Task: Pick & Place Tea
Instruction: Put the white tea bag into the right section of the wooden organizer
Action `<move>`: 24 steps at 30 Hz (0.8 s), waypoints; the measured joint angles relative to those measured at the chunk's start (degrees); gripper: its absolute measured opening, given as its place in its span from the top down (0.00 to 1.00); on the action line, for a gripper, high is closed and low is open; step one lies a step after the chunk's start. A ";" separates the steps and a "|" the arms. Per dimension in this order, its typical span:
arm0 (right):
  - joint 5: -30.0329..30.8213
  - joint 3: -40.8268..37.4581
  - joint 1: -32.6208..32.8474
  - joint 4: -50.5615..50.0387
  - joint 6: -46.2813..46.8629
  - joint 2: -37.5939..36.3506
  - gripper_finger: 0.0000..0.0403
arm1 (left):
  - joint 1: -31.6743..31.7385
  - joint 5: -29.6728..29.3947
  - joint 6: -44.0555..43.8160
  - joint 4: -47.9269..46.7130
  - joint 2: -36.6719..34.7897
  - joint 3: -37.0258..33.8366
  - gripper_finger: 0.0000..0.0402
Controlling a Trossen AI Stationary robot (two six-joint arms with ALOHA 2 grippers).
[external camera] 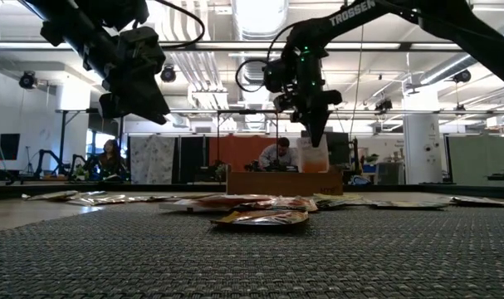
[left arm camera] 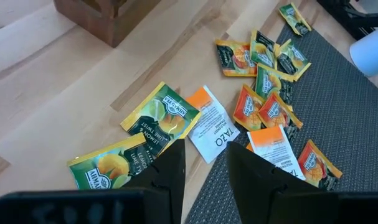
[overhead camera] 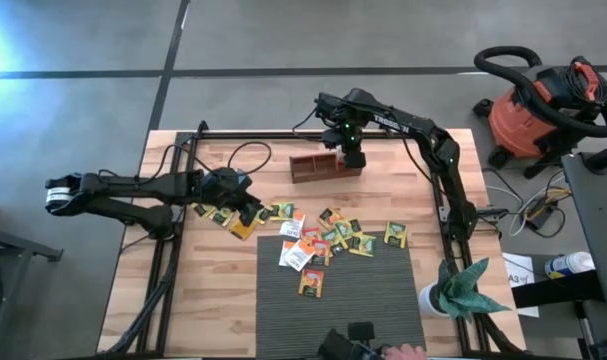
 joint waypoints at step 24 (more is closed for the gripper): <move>0.38 -7.45 -1.86 5.27 -0.29 0.00 0.98 | 0.04 -2.33 -0.04 0.00 0.00 0.00 0.73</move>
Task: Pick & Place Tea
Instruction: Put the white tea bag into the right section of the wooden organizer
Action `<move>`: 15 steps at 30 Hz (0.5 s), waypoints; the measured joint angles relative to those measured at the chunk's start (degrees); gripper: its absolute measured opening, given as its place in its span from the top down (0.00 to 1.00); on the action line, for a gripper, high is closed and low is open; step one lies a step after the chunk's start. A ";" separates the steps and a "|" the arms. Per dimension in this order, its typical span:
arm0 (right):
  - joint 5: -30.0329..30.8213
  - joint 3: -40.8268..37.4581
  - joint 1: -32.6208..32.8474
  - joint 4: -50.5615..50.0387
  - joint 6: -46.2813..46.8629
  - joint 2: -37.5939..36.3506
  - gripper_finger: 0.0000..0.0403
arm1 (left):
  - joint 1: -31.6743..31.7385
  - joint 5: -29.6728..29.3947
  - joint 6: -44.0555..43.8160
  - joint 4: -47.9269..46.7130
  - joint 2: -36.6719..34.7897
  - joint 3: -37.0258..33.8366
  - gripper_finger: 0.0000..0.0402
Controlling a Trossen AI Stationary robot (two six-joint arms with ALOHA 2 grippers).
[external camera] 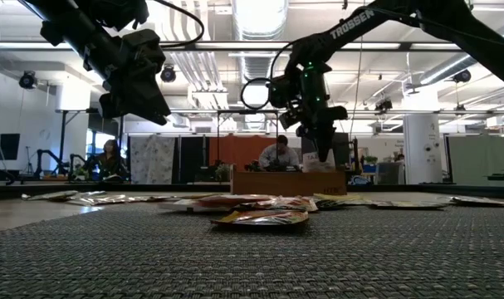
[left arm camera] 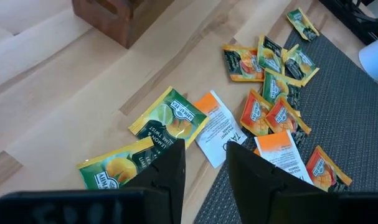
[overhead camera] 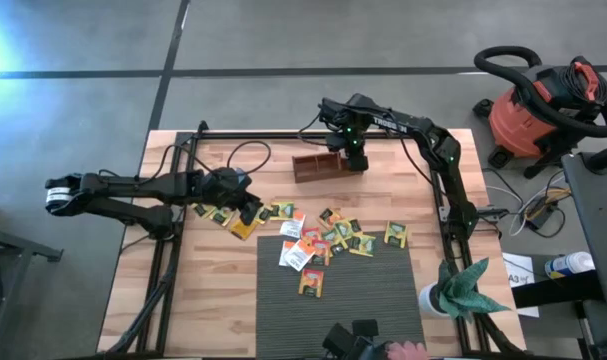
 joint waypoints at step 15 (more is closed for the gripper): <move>0.19 3.31 -0.33 3.09 0.10 -0.02 0.98 | 0.00 -0.23 0.13 0.00 0.00 0.00 0.73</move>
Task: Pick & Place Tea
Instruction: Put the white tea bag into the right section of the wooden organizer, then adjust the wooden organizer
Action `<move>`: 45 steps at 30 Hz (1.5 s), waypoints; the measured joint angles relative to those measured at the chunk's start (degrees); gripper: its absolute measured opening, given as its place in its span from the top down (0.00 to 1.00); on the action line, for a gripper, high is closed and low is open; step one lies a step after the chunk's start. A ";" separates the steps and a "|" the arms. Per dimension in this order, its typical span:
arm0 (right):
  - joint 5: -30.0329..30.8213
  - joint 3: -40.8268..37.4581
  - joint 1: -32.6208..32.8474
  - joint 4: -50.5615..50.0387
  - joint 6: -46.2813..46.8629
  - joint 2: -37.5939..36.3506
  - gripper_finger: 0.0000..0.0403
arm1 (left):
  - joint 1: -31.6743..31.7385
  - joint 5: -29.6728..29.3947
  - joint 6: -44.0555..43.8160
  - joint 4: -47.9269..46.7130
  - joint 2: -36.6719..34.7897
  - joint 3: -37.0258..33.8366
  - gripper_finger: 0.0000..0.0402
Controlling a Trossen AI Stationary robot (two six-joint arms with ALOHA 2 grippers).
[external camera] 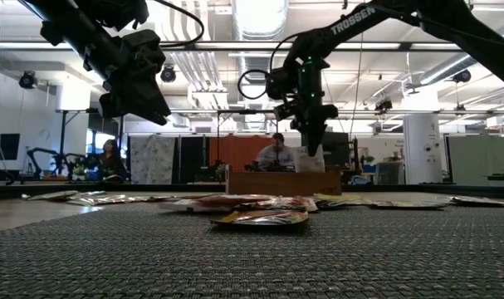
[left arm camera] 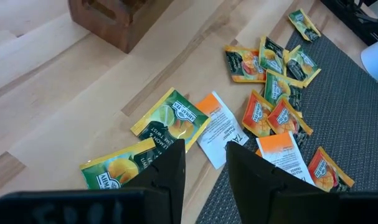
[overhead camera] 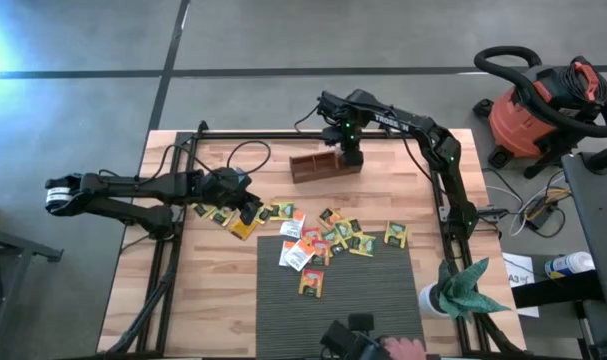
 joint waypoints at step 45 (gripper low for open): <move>9.08 -0.04 -1.31 7.79 -0.28 -0.04 0.73 | 0.00 -0.01 -0.04 -0.01 0.00 0.00 0.73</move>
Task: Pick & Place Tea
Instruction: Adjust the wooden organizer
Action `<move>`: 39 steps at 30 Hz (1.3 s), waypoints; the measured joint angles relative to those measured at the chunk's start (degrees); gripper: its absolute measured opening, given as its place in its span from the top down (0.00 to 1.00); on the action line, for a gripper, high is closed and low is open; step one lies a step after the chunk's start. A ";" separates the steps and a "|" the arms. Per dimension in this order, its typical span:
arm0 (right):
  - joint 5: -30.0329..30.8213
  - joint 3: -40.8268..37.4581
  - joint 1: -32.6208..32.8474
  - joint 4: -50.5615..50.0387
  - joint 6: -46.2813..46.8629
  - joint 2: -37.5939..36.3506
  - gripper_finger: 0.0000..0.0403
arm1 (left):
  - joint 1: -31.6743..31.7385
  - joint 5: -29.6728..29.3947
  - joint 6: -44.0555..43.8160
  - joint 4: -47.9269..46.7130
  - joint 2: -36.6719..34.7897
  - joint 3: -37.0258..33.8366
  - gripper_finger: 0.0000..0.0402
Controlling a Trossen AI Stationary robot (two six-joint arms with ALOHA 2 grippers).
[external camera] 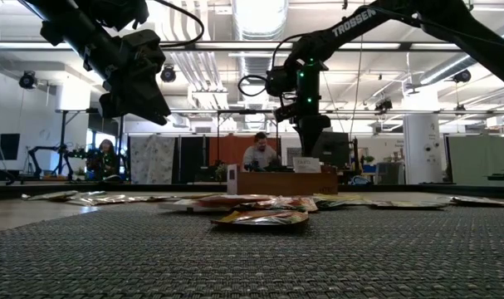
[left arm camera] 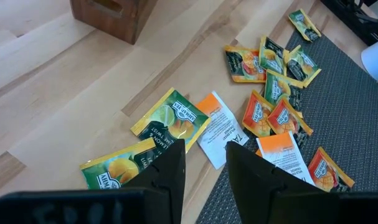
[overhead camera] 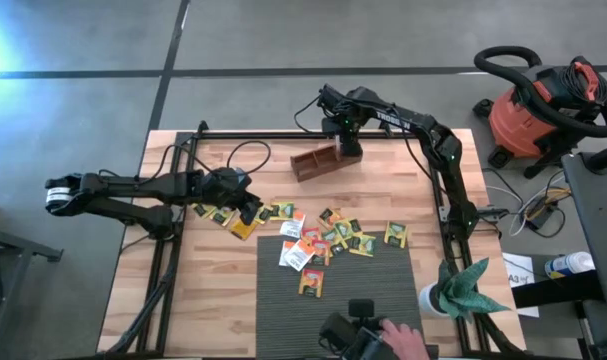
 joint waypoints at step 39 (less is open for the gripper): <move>-2.28 -15.35 -0.38 5.68 30.18 -20.47 0.80 | 0.04 -0.31 0.41 0.01 0.02 0.00 0.73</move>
